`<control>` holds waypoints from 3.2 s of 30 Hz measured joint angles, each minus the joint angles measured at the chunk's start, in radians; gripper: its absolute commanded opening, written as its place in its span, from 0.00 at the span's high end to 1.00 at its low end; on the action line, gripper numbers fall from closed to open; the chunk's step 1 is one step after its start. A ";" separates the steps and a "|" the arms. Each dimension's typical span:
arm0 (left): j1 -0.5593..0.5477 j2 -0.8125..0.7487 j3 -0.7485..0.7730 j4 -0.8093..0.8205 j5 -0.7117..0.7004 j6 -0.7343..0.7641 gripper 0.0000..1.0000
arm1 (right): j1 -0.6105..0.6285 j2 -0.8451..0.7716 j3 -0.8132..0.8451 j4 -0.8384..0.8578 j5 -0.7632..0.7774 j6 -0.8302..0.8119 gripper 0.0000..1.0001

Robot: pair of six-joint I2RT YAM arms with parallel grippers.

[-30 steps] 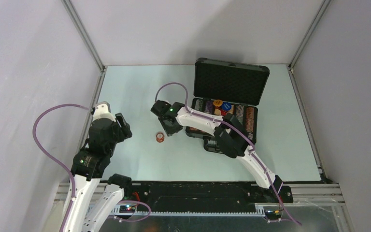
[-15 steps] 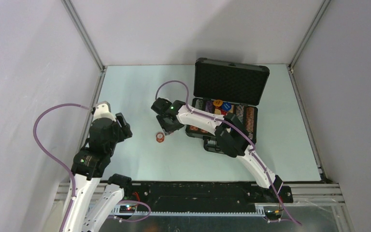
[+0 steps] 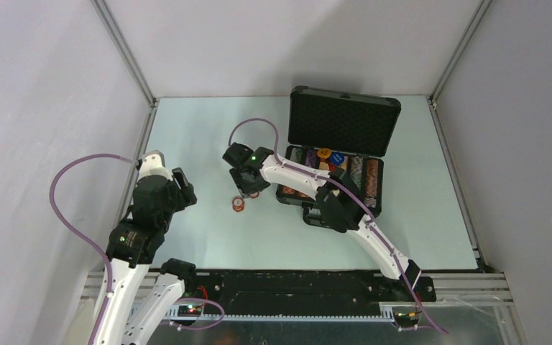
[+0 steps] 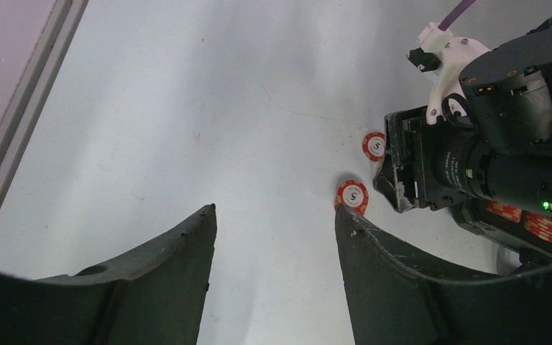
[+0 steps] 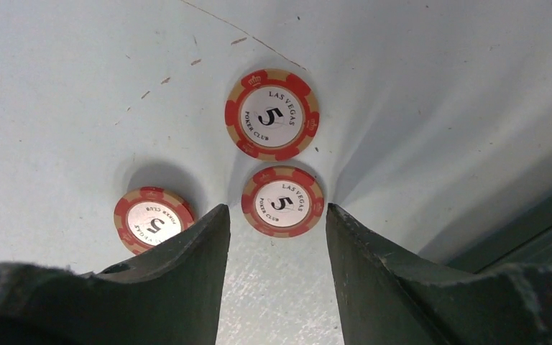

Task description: Pack up texas hold em set

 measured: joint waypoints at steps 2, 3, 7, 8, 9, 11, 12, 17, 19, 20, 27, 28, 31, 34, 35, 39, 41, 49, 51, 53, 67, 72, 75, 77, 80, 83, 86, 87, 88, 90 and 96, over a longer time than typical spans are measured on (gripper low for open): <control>0.000 0.000 0.000 0.000 0.000 0.000 0.33 | 0.000 0.007 0.011 -0.004 -0.003 0.000 0.46; 0.000 0.000 0.000 0.000 0.000 0.000 0.33 | 0.000 0.013 0.018 -0.006 -0.003 0.000 0.48; 0.000 0.000 0.000 0.000 0.000 0.000 0.33 | 0.000 0.027 0.040 -0.017 -0.003 -0.006 0.53; 0.000 0.000 0.000 0.000 0.000 0.000 0.33 | 0.000 0.029 0.042 -0.020 -0.002 -0.007 0.54; 0.000 0.000 0.000 0.000 0.000 0.000 0.33 | -0.001 0.029 0.042 -0.021 0.000 -0.010 0.55; 0.000 0.000 0.000 0.000 0.000 0.000 0.33 | -0.001 0.029 0.042 -0.022 0.001 -0.011 0.56; 0.000 0.000 0.000 0.000 0.000 0.000 0.33 | -0.001 0.029 0.042 -0.022 0.001 -0.011 0.57; 0.000 0.000 0.000 0.000 0.000 0.000 0.33 | -0.001 0.029 0.042 -0.022 0.006 -0.012 0.60; 0.000 0.000 0.000 0.000 0.000 0.000 0.33 | -0.001 0.029 0.042 -0.023 0.010 -0.012 0.60; 0.000 0.000 0.000 0.000 0.000 0.000 0.33 | -0.001 0.029 0.042 -0.022 0.011 -0.012 0.60; 0.000 0.000 0.000 0.000 0.000 0.000 0.33 | -0.001 0.026 0.040 -0.018 0.027 -0.015 0.58; 0.000 0.000 0.000 0.000 0.000 0.000 0.33 | -0.001 0.025 0.040 -0.018 0.030 -0.016 0.58; 0.000 0.000 0.000 0.000 0.000 0.000 0.33 | -0.001 0.014 0.039 -0.022 0.033 -0.019 0.58; 0.000 0.000 0.000 0.000 0.000 0.001 0.33 | -0.002 0.001 0.039 -0.022 0.035 -0.020 0.58; 0.000 0.000 0.000 0.000 0.000 0.001 0.33 | -0.003 -0.002 0.039 -0.022 0.036 -0.021 0.57; 0.000 0.001 0.000 0.000 0.000 0.001 0.33 | -0.004 -0.006 0.038 -0.022 0.039 -0.021 0.50; 0.000 0.002 0.000 0.000 0.000 0.001 0.33 | -0.006 -0.006 0.037 -0.022 0.039 -0.021 0.47; 0.000 0.006 0.000 0.000 0.000 0.001 0.33 | -0.031 -0.006 0.037 -0.022 0.035 -0.022 0.42; 0.000 0.006 0.000 0.000 0.000 0.001 0.33 | -0.041 -0.006 0.039 -0.023 0.033 -0.022 0.41; 0.000 0.006 0.000 0.000 0.000 0.001 0.33 | -0.048 -0.003 0.042 -0.023 0.029 -0.023 0.41; 0.000 0.013 0.000 0.000 0.000 0.001 0.33 | -0.056 0.042 0.066 -0.016 -0.014 -0.027 0.43; 0.000 0.013 0.000 0.000 0.000 0.002 0.33 | -0.048 0.047 0.076 -0.018 -0.016 -0.038 0.49; 0.000 0.013 0.000 0.000 0.000 0.001 0.33 | -0.044 0.047 0.076 -0.021 -0.013 -0.039 0.53; 0.000 0.013 0.000 0.000 0.000 0.001 0.33 | -0.042 0.047 0.076 -0.024 -0.011 -0.040 0.55; 0.000 0.013 0.000 0.000 0.001 0.001 0.33 | -0.038 0.047 0.076 -0.026 -0.006 -0.041 0.58; 0.000 0.014 0.000 0.000 0.001 0.002 0.33 | -0.037 0.047 0.076 -0.027 -0.001 -0.040 0.59; 0.000 0.018 0.000 0.000 0.001 0.002 0.33 | -0.036 0.047 0.076 -0.027 0.004 -0.040 0.59; 0.000 0.018 0.000 0.000 0.001 0.002 0.33 | -0.035 0.047 0.076 -0.027 0.006 -0.040 0.59; 0.000 0.019 0.000 0.000 0.001 0.002 0.33 | -0.035 0.047 0.076 -0.027 0.009 -0.040 0.59; 0.000 0.019 0.000 0.000 0.001 0.002 0.33 | -0.033 0.047 0.076 -0.027 0.015 -0.041 0.59; 0.000 0.019 0.000 0.000 0.001 0.002 0.33 | -0.032 0.045 0.075 -0.026 0.024 -0.041 0.60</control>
